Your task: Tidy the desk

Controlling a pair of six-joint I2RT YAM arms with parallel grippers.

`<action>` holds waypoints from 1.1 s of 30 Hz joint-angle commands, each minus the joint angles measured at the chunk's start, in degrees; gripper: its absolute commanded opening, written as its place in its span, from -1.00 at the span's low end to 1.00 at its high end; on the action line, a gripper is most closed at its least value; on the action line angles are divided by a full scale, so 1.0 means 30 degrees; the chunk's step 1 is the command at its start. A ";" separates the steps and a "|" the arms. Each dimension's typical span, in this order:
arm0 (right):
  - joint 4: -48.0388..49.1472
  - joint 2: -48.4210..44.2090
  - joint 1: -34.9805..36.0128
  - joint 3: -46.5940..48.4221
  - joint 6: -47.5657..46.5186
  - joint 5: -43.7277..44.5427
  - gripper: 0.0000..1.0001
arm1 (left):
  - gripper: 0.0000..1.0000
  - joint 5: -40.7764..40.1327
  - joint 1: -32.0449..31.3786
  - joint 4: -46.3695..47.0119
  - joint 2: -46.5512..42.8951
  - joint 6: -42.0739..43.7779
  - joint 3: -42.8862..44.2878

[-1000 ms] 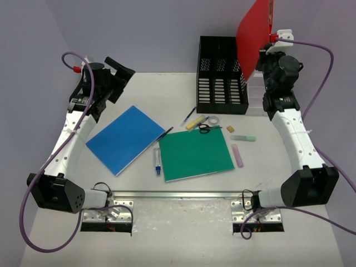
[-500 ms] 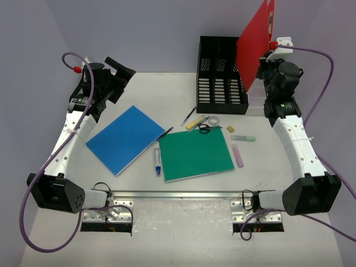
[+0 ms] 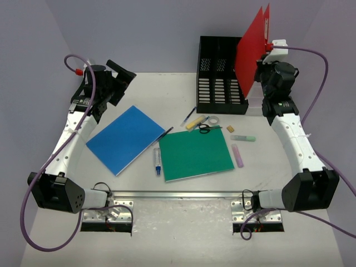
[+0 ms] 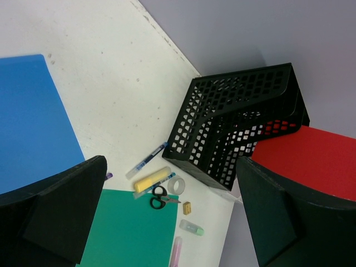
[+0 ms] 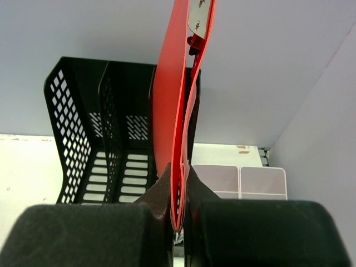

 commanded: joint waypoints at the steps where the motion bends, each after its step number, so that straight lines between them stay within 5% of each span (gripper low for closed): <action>1: 0.1842 0.1084 -0.0134 0.1465 0.0819 -0.0457 -1.00 | 1.00 0.0133 0.0280 0.0746 -0.0275 -0.0072 -0.0147; 33: 0.3331 0.3999 -0.1737 0.0439 0.0126 -0.3517 -1.00 | 1.00 0.0116 0.0280 0.0991 0.0484 0.0522 -0.0980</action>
